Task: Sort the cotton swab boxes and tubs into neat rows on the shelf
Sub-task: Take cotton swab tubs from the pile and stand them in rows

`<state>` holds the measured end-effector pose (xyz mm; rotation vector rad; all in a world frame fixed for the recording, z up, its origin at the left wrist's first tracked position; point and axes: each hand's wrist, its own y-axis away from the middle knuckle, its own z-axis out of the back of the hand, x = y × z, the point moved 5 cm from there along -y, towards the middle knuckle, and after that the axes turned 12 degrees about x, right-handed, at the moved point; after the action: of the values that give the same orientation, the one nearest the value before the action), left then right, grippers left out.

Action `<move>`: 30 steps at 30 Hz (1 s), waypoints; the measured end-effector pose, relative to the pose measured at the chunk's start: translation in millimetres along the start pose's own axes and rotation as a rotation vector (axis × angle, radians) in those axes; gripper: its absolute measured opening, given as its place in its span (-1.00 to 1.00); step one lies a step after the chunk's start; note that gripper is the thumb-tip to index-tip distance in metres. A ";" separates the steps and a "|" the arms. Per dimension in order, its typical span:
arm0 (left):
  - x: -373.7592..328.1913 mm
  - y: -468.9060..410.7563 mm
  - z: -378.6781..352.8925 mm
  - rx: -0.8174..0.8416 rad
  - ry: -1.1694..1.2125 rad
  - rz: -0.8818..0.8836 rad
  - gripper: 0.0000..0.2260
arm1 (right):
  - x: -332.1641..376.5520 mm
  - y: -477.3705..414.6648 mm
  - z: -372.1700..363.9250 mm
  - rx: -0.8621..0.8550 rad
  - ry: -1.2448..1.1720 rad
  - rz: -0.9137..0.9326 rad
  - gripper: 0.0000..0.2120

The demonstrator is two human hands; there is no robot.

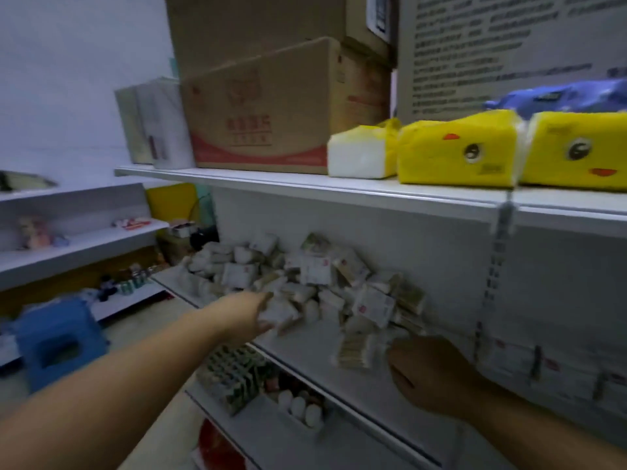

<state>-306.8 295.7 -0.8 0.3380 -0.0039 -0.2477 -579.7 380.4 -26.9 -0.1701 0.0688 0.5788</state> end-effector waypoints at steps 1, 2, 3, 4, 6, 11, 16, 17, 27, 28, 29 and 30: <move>29.0 4.4 2.8 -0.004 0.012 0.024 -0.40 | 7.4 -22.8 1.6 0.024 -0.014 -0.006 -0.83; 57.5 9.7 3.2 -0.007 0.030 0.043 -0.40 | 17.3 -46.3 6.2 0.036 -0.032 -0.018 -0.79; 87.2 15.2 2.5 -0.019 0.050 0.059 -0.40 | 29.0 -72.0 11.0 0.019 -0.055 -0.033 -0.77; 114.6 18.7 2.5 -0.040 0.061 0.067 -0.39 | 41.4 -98.2 17.6 -0.002 -0.064 -0.052 -0.77; 153.5 21.3 2.9 -0.101 0.066 0.084 -0.39 | 62.0 -141.8 26.8 0.005 -0.045 -0.059 -0.68; 248.3 23.5 2.1 -0.162 0.066 0.128 -0.38 | 121.1 -256.2 34.7 0.104 -0.078 -0.049 -0.52; 302.4 8.5 9.1 -0.181 0.097 0.122 -0.38 | 145.3 -329.0 11.9 0.185 -0.072 -0.068 -0.45; 310.8 2.3 9.0 -0.178 0.101 0.115 -0.39 | 146.7 -341.2 6.1 0.185 -0.062 -0.048 -0.44; 375.3 -101.0 7.5 -0.073 0.128 0.141 -0.40 | 118.4 -465.5 -18.8 0.123 -0.076 0.029 -0.45; 381.9 -110.7 12.2 -0.058 0.122 0.148 -0.39 | 117.6 -479.1 -18.6 0.114 -0.076 0.042 -0.45; 388.9 -120.4 17.7 -0.049 0.125 0.152 -0.39 | 117.2 -492.4 -18.3 0.104 -0.073 0.053 -0.46; 395.5 -129.4 23.4 -0.047 0.134 0.154 -0.39 | 117.0 -505.2 -17.5 0.086 -0.075 0.063 -0.47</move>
<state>44.7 74.5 -36.1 0.3053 0.1076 -0.0717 -204.7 24.1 13.8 -0.0630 0.0263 0.6434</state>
